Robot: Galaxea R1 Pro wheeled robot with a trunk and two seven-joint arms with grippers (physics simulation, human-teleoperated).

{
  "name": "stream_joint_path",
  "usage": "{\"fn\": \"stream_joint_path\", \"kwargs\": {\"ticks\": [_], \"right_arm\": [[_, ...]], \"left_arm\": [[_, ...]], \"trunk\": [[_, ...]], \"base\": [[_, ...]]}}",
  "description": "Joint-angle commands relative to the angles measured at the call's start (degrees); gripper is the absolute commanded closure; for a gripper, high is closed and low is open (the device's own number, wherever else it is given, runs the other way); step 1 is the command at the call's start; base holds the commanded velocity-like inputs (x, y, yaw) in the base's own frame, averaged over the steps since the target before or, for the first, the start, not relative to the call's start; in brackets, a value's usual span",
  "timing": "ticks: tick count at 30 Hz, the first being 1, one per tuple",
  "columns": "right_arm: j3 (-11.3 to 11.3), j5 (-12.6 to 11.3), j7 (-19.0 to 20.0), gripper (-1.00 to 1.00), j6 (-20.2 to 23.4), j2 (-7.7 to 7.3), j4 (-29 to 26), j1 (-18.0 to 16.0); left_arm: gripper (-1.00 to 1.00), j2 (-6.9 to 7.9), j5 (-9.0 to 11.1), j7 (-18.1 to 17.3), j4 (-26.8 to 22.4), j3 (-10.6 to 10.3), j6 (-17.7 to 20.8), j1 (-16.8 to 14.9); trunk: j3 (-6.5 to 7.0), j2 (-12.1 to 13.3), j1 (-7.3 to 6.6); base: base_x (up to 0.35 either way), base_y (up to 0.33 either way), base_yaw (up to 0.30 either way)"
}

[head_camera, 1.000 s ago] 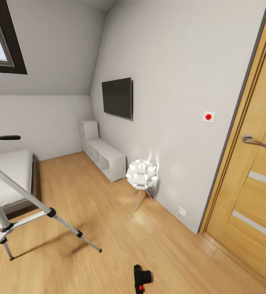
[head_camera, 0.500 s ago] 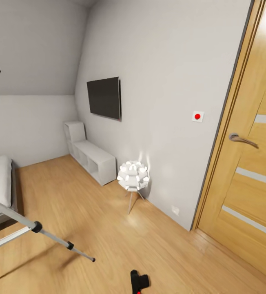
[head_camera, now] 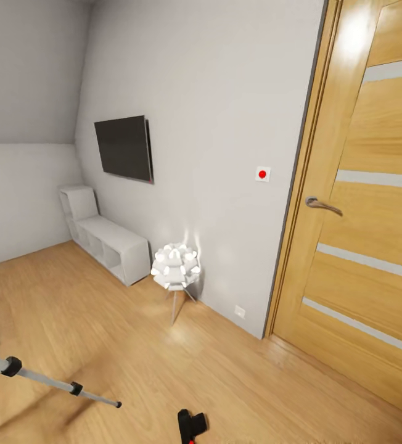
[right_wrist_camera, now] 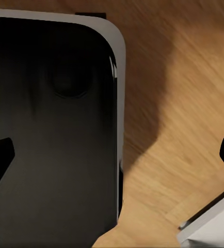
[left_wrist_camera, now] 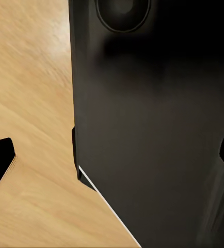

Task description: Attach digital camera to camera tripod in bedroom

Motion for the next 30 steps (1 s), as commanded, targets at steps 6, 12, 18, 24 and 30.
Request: {"fn": "stream_joint_path", "kwargs": {"ticks": [6, 12, 18, 24, 30], "right_arm": [[0.0, 0.0, 0.1, -1.0, -0.4, -0.01, 0.3, -0.1], [0.0, 0.0, 0.1, -1.0, -0.4, -0.01, 0.3, -0.1], [0.0, 0.0, 0.1, -1.0, -0.4, -0.01, 0.3, -0.1], [0.0, 0.0, 0.1, -1.0, -0.4, -0.01, 0.3, -0.1], [0.0, 0.0, 0.1, -1.0, -0.4, -0.01, 0.3, -0.1]], "left_arm": [[-1.0, 0.03, 0.1, 0.0, -0.1, 0.0, 0.1, 0.0], [-1.0, 0.01, 0.1, 0.0, -0.1, 0.0, 0.1, 0.0], [-1.0, 0.03, 0.1, 0.0, -0.1, 0.0, 0.1, 0.0], [-1.0, 0.01, 0.1, 0.0, -0.1, 0.0, 0.1, 0.0], [-1.0, 0.02, 0.1, 0.0, -0.1, 0.0, 0.1, 0.0]], "trunk": [[-0.04, 0.0, 0.0], [-0.04, 0.0, 0.0], [-0.04, 0.0, 0.0], [-0.04, 0.0, 0.0], [-0.04, 0.0, 0.0]], "base": [[0.0, 0.0, -0.288], [0.108, 0.082, -0.264], [0.231, 0.183, -0.117], [0.187, 0.135, -0.028], [0.039, 0.025, -0.127]]}}
